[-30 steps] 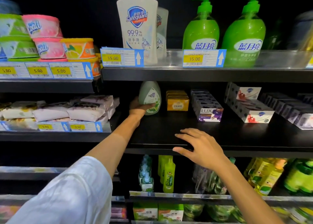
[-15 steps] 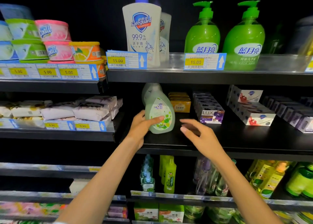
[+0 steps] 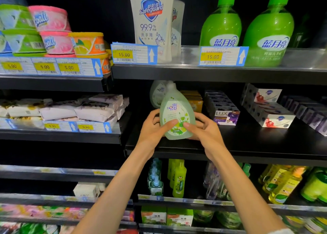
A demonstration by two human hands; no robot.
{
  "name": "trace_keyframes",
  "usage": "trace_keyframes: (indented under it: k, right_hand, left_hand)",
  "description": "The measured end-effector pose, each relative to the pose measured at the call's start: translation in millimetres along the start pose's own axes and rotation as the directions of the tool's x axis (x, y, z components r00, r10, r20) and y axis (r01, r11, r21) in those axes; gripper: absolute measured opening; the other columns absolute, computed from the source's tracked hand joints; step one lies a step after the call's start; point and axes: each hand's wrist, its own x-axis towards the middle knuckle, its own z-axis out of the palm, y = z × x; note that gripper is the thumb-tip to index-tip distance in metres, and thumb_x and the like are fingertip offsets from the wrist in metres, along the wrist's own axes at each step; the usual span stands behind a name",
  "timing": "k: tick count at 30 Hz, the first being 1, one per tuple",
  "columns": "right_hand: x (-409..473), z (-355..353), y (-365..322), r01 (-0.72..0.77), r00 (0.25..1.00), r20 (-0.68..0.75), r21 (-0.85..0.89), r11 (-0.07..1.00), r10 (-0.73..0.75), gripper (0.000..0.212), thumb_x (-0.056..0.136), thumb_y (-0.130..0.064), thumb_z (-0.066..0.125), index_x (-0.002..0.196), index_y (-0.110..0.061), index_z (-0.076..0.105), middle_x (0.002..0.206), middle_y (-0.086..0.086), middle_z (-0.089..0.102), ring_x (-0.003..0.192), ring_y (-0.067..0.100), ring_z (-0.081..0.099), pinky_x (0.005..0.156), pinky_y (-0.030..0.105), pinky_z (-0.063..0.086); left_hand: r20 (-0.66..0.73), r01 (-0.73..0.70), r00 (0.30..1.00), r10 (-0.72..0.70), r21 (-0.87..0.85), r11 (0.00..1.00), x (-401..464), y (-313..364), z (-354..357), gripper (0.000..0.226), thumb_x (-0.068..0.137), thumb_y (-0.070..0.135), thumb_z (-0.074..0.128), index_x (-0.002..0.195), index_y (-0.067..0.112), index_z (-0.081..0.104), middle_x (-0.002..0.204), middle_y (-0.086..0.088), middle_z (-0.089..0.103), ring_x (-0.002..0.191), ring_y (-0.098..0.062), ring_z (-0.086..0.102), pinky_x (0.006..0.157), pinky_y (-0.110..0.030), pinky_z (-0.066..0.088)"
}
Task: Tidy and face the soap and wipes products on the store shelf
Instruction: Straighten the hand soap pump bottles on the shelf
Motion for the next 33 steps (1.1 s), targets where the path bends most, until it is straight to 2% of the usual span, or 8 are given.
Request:
trace_keyframes:
  k: [5, 10, 14, 19, 24, 26, 30, 33]
  right_hand:
    - [-1, 8, 5, 0.119, 0.988, -0.091, -0.051, 0.992, -0.123, 0.056, 0.085, -0.01, 0.085, 0.134, -0.024, 0.063, 0.118, 0.0, 0.078, 0.108, 0.014, 0.075, 0.085, 0.028, 0.063]
    - [-2, 19, 9, 0.224, 0.969, -0.053, -0.225, 0.948, -0.241, 0.058, 0.087, -0.017, 0.085, 0.14, -0.024, 0.062, 0.122, -0.013, 0.073, 0.113, 0.002, 0.07, 0.089, 0.018, 0.057]
    - [-2, 29, 9, 0.262, 0.965, 0.044, -0.267, 0.927, -0.26, 0.056, 0.094, -0.018, 0.078, 0.146, -0.024, 0.06, 0.132, -0.014, 0.069, 0.122, 0.0, 0.065, 0.096, 0.021, 0.057]
    - [-2, 28, 13, 0.29, 0.956, 0.124, -0.237, 0.927, -0.268, 0.04, 0.1, -0.012, 0.069, 0.139, -0.016, 0.066, 0.132, -0.007, 0.071, 0.126, 0.006, 0.065, 0.097, 0.023, 0.056]
    - [3, 23, 14, 0.249, 0.968, 0.081, -0.185, 0.951, -0.237, 0.036, 0.098, -0.01, 0.07, 0.134, -0.014, 0.069, 0.126, -0.004, 0.074, 0.122, 0.01, 0.067, 0.099, 0.026, 0.056]
    - [4, 25, 14, 0.237, 0.971, 0.087, -0.215, 0.948, -0.223, 0.04, 0.097, -0.014, 0.072, 0.136, -0.018, 0.066, 0.128, -0.005, 0.072, 0.122, 0.007, 0.066, 0.095, 0.022, 0.055]
    - [8, 26, 14, 0.141, 0.988, 0.091, -0.216, 0.966, -0.124, 0.067, 0.087, -0.039, 0.078, 0.148, -0.022, 0.055, 0.138, -0.003, 0.066, 0.124, 0.008, 0.065, 0.101, 0.028, 0.055]
    - [9, 27, 11, 0.052, 0.995, 0.094, -0.157, 0.986, -0.038, 0.082, 0.081, -0.044, 0.075, 0.154, -0.02, 0.047, 0.136, -0.003, 0.067, 0.118, 0.005, 0.069, 0.098, 0.029, 0.057]
  left_hand:
    - [-0.098, -0.041, 0.994, 0.042, 0.01, 0.999, 1, -3, 4, 0.059, 0.081, 0.025, 0.09, 0.133, 0.023, 0.06, 0.12, -0.009, 0.071, 0.104, -0.021, 0.075, 0.084, -0.042, 0.065]
    - [-0.008, -0.008, 1.0, 0.008, -0.054, 0.999, 1, 0, 2, 0.047, 0.094, 0.021, 0.077, 0.139, 0.018, 0.062, 0.12, -0.001, 0.076, 0.106, -0.014, 0.075, 0.09, -0.034, 0.062]
    - [0.085, 0.016, 0.996, -0.011, -0.057, 0.998, 3, 2, -2, 0.072, 0.083, 0.047, 0.076, 0.147, 0.021, 0.053, 0.129, 0.005, 0.073, 0.119, -0.011, 0.069, 0.106, -0.038, 0.054]
    - [0.084, 0.041, 0.996, -0.032, -0.101, 0.994, 6, 1, -8, 0.079, 0.074, 0.051, 0.087, 0.141, 0.021, 0.056, 0.127, -0.002, 0.073, 0.119, -0.017, 0.069, 0.103, -0.038, 0.056]
    - [0.07, 0.094, 0.994, -0.084, -0.162, 0.982, 6, 1, -8, 0.064, 0.088, 0.052, 0.069, 0.141, 0.018, 0.058, 0.127, -0.007, 0.074, 0.118, -0.021, 0.071, 0.103, -0.043, 0.055]
    - [0.043, 0.135, 0.991, -0.129, -0.238, 0.962, 6, 3, -7, 0.065, 0.089, 0.056, 0.066, 0.14, 0.018, 0.059, 0.126, -0.009, 0.074, 0.117, -0.023, 0.071, 0.103, -0.045, 0.056]
    - [0.002, 0.176, 0.982, -0.188, -0.369, 0.913, 2, 7, -5, 0.059, 0.098, 0.055, 0.056, 0.143, 0.017, 0.056, 0.126, -0.009, 0.074, 0.112, -0.023, 0.074, 0.089, -0.042, 0.062]
    - [-0.001, 0.143, 0.988, -0.156, -0.387, 0.911, -2, 8, -6, 0.074, 0.086, 0.061, 0.058, 0.145, 0.017, 0.055, 0.128, -0.008, 0.074, 0.116, -0.022, 0.072, 0.092, -0.041, 0.061]
